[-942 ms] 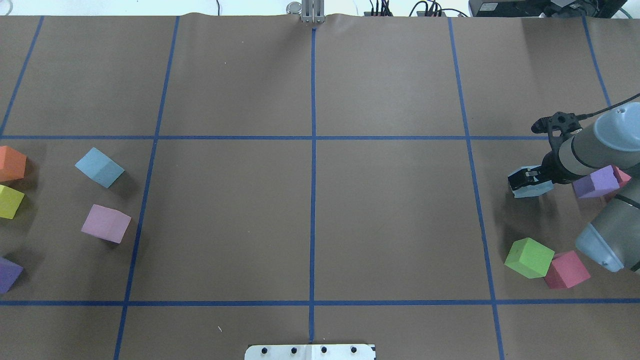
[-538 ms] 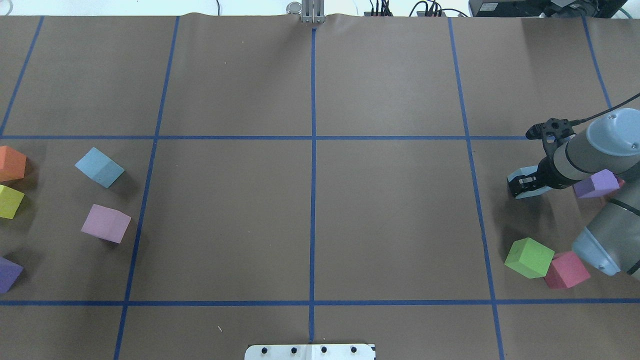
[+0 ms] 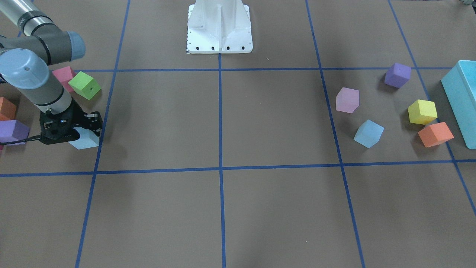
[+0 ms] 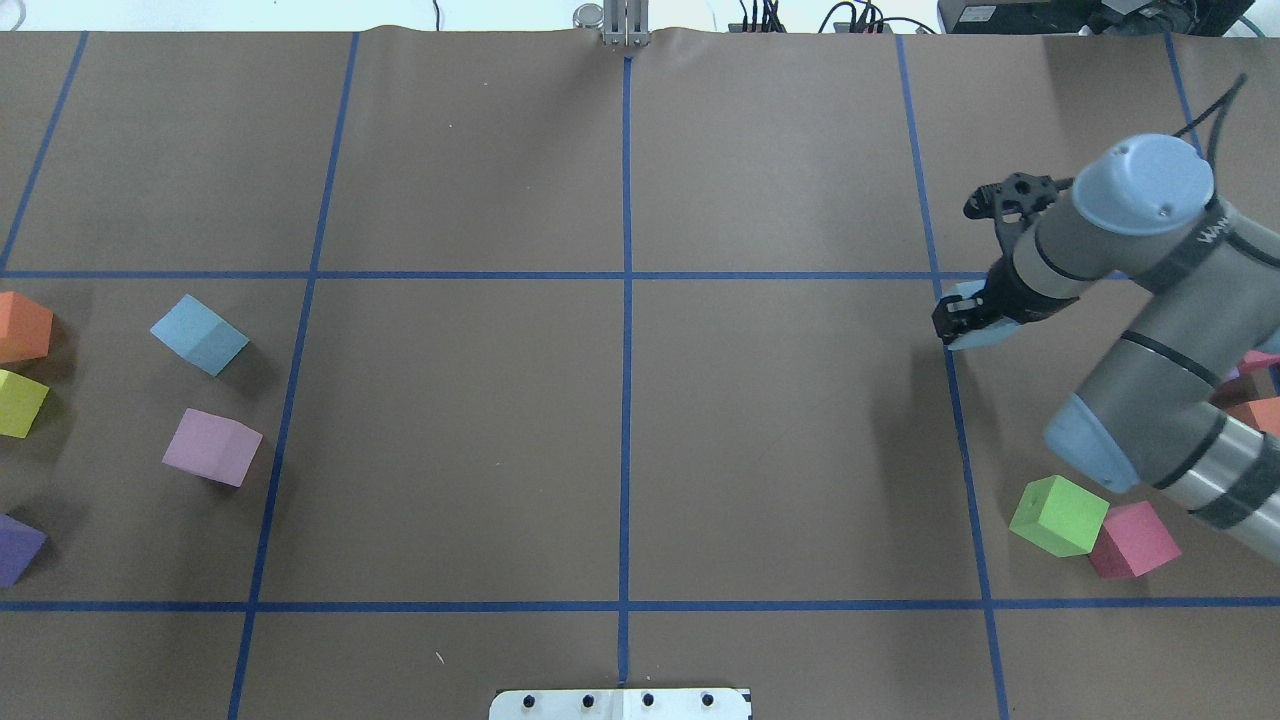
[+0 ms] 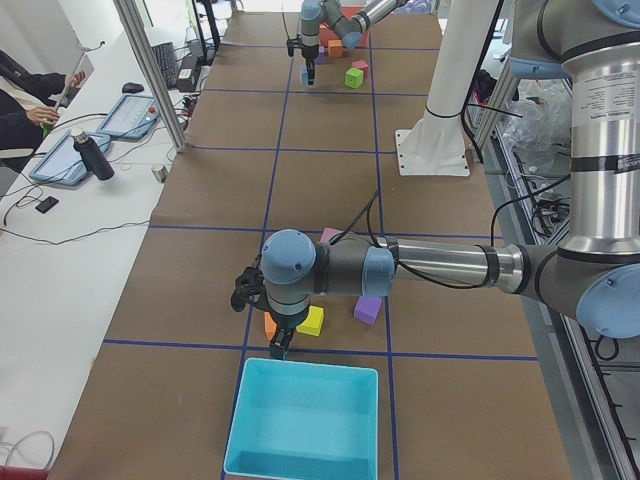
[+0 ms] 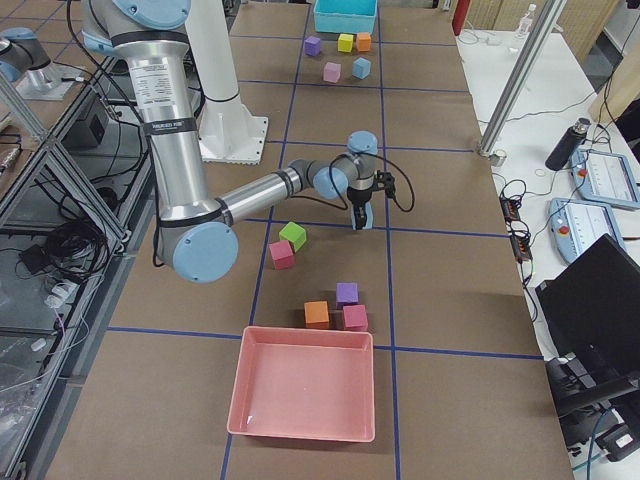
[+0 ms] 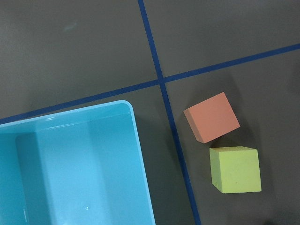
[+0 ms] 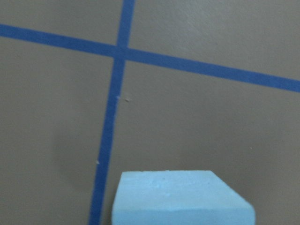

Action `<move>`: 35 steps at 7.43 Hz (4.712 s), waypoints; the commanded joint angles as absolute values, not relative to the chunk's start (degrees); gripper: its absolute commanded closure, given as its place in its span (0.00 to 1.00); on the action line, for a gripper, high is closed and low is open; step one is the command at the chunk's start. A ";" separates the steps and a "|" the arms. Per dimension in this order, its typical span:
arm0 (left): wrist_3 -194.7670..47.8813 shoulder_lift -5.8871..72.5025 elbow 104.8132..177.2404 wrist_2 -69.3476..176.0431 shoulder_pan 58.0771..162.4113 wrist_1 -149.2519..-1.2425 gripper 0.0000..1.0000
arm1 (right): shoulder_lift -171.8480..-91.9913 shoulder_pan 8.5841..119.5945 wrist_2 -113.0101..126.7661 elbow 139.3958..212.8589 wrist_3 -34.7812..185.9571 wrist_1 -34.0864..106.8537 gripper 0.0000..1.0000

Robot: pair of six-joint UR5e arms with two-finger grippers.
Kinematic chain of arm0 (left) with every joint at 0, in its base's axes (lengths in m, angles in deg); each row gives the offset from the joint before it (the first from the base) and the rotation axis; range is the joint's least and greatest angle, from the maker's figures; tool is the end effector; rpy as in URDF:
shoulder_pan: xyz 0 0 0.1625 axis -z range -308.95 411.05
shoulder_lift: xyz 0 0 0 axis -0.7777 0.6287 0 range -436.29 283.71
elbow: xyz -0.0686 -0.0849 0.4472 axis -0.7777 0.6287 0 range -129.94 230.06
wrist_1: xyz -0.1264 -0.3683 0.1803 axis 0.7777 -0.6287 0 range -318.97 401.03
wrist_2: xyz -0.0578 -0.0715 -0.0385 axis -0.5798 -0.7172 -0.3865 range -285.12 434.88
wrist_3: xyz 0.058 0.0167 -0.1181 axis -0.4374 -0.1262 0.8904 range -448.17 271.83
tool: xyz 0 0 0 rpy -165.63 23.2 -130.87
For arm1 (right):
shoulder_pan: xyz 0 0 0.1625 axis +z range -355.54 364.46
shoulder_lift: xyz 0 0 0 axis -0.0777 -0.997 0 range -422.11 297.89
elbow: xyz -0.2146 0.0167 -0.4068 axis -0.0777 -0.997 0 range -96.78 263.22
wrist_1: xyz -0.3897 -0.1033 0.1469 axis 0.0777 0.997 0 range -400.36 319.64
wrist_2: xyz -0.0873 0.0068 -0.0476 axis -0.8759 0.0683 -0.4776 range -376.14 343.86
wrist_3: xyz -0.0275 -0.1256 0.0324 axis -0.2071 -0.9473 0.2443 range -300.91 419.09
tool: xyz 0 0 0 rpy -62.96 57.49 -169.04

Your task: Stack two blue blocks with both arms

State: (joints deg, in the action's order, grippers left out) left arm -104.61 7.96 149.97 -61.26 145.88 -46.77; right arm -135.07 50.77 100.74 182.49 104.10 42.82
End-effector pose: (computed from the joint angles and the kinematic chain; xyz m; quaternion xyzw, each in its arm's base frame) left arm -0.0766 -0.4586 0.6793 0.0878 0.3822 0.0997 0.9145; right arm -0.3950 -0.5197 0.4663 0.0425 -0.3532 -0.0555 0.9329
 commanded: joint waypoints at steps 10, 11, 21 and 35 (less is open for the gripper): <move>-104.61 7.65 149.73 -61.26 145.79 -46.51 0.02 | -100.17 31.09 92.84 160.22 130.63 49.64 0.93; -104.61 7.65 149.73 -61.26 145.79 -46.59 0.02 | -100.26 30.91 92.75 160.21 130.54 49.72 0.87; -104.52 7.74 150.08 -61.26 145.88 -46.68 0.02 | -101.22 36.68 95.37 170.81 127.91 52.50 0.00; -79.77 16.34 149.81 -64.69 127.74 -68.22 0.01 | -160.53 94.36 109.89 186.67 44.42 55.98 0.00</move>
